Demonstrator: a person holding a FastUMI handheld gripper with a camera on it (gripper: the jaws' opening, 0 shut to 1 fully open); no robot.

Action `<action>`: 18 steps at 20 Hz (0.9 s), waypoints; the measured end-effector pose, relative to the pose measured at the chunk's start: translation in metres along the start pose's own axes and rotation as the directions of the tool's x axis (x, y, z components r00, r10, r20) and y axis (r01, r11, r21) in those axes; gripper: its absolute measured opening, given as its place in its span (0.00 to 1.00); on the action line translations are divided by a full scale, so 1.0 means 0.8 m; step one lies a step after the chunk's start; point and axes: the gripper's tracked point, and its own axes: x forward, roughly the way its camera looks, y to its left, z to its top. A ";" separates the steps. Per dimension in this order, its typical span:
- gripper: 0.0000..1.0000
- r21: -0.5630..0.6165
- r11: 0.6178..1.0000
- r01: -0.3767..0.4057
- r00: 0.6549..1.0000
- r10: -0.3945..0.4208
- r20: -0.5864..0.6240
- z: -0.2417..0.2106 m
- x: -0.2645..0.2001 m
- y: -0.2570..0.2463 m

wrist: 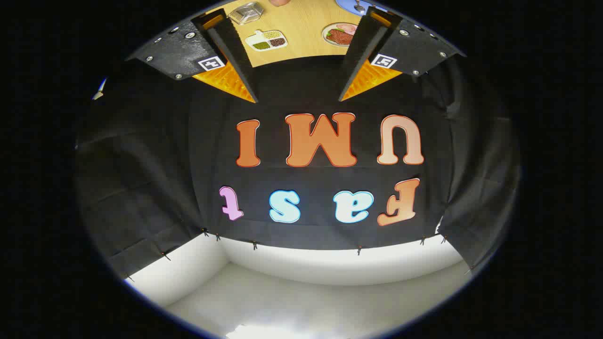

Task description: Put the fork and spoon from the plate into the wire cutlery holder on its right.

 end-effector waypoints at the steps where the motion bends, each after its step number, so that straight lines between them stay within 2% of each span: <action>1: 0.97 -0.007 1.000 -0.020 1.000 0.020 -0.006 -0.001 0.004 0.003; 10: 0.97 0.018 0.982 -0.190 0.982 0.190 0.015 0.008 0.040 0.052; 18: 0.97 0.024 0.955 -0.296 0.951 0.297 -0.085 -0.021 0.039 0.117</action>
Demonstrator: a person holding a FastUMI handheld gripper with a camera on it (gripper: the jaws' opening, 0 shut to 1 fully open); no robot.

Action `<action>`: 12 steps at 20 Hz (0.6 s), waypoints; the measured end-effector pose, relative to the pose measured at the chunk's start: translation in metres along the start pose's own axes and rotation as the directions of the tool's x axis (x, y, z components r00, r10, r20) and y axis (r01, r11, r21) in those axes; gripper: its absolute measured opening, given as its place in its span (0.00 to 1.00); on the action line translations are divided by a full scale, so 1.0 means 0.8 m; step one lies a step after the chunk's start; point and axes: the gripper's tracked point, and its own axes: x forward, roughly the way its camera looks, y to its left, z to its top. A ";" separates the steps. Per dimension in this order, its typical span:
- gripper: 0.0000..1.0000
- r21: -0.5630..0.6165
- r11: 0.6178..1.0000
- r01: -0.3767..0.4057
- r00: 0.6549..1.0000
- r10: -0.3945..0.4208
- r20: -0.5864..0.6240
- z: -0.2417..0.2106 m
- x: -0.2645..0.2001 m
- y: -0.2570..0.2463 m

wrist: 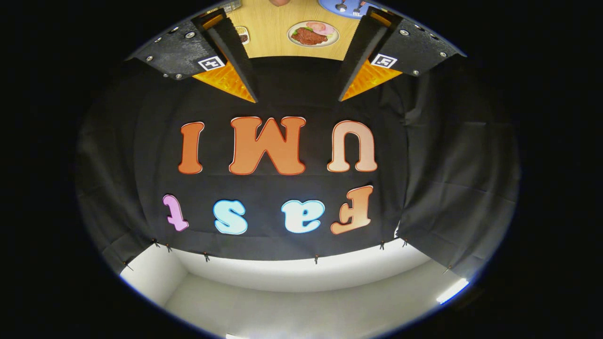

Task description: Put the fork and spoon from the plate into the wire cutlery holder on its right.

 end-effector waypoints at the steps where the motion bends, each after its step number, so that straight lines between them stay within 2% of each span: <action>1: 0.97 0.003 1.000 -0.014 0.999 0.014 -0.029 -0.013 0.001 0.008; 3: 0.97 0.002 0.998 -0.058 0.990 0.058 -0.126 -0.049 -0.001 0.031; 7: 0.96 0.020 0.992 -0.126 0.941 0.126 -0.313 -0.120 -0.008 0.069; 10: 0.97 0.014 0.985 -0.169 0.885 0.158 -0.437 -0.172 -0.021 0.090; 12: 0.97 0.009 0.980 -0.198 0.835 0.173 -0.523 -0.205 -0.035 0.104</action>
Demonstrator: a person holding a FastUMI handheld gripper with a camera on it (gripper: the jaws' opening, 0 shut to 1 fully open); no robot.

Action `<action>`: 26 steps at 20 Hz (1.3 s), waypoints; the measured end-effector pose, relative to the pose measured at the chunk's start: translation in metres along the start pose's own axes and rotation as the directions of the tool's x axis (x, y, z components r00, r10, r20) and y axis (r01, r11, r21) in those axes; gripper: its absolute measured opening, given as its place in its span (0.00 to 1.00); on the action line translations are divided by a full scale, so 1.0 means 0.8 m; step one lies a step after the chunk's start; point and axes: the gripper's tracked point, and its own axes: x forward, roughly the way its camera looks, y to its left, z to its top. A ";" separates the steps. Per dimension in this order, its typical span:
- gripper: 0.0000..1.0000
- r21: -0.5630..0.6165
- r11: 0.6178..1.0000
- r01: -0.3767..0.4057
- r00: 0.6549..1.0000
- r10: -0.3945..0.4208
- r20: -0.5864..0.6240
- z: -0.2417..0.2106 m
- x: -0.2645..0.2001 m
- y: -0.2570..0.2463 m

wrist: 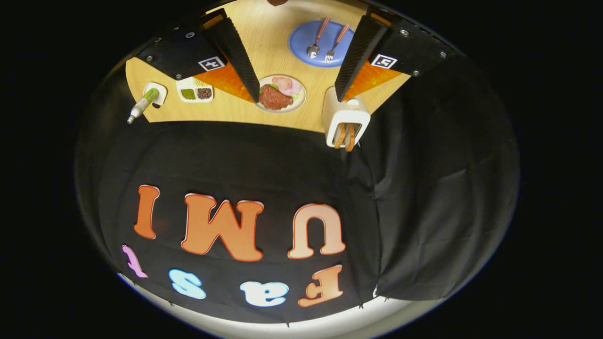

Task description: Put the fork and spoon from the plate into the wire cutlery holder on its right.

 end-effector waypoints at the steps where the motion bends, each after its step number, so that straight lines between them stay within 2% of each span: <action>1: 0.96 -0.005 1.000 -0.013 0.998 0.013 -0.055 -0.017 0.004 0.007; 3: 0.93 -0.013 0.998 -0.054 0.982 0.051 -0.184 -0.057 0.010 0.023; 6: 0.89 -0.016 0.997 -0.069 0.935 0.059 -0.350 -0.112 0.013 0.040; 10: 0.86 0.007 0.997 -0.075 0.858 0.068 -0.510 -0.174 0.021 0.058; 13: 0.77 0.025 0.996 -0.085 0.782 0.082 -0.618 -0.215 0.025 0.070; 19: 0.68 -0.016 0.997 -0.075 0.642 0.036 -0.766 -0.294 0.043 0.067; 21: 0.62 0.002 0.996 -0.084 0.595 0.052 -0.802 -0.314 0.048 0.068; 26: 0.46 0.040 0.997 -0.065 0.526 0.069 -0.848 -0.337 0.056 0.070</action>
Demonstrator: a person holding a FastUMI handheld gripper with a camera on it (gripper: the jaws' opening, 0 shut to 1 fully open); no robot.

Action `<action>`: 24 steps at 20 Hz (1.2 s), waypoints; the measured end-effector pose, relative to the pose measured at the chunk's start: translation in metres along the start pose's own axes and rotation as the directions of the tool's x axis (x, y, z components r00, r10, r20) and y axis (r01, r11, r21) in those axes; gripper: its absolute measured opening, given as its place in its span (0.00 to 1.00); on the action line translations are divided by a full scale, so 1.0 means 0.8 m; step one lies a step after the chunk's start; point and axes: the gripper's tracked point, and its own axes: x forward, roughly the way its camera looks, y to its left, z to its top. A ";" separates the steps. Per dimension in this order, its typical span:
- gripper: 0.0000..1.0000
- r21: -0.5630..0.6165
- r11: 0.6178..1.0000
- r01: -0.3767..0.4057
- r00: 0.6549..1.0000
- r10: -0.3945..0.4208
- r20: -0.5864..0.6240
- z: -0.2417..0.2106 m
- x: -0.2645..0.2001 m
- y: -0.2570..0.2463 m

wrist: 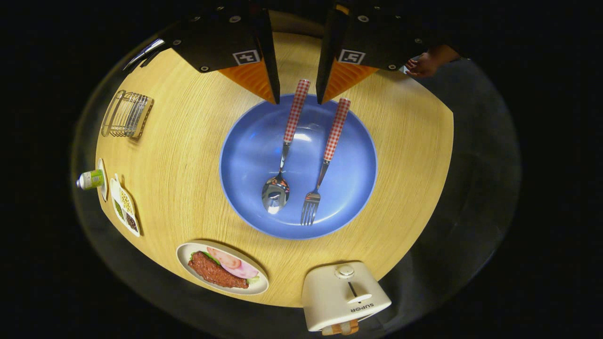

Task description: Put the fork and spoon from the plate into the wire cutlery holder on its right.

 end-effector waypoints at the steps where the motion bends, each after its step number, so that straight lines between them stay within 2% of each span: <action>1: 0.41 0.017 1.000 -0.007 1.000 0.007 -0.005 0.002 0.004 0.002; 9: 0.21 0.101 0.995 0.004 0.999 0.000 -0.042 0.006 0.027 0.006; 15: 0.19 0.092 0.995 0.025 0.999 -0.022 -0.032 0.012 0.036 0.005; 19: 0.11 0.093 0.996 0.003 1.000 -0.002 -0.016 0.022 0.041 0.012; 22: 0.09 0.081 0.997 0.018 1.000 -0.017 -0.006 0.024 0.046 0.008; 24: 0.08 0.085 0.996 -0.015 1.000 0.014 0.005 0.025 0.038 0.012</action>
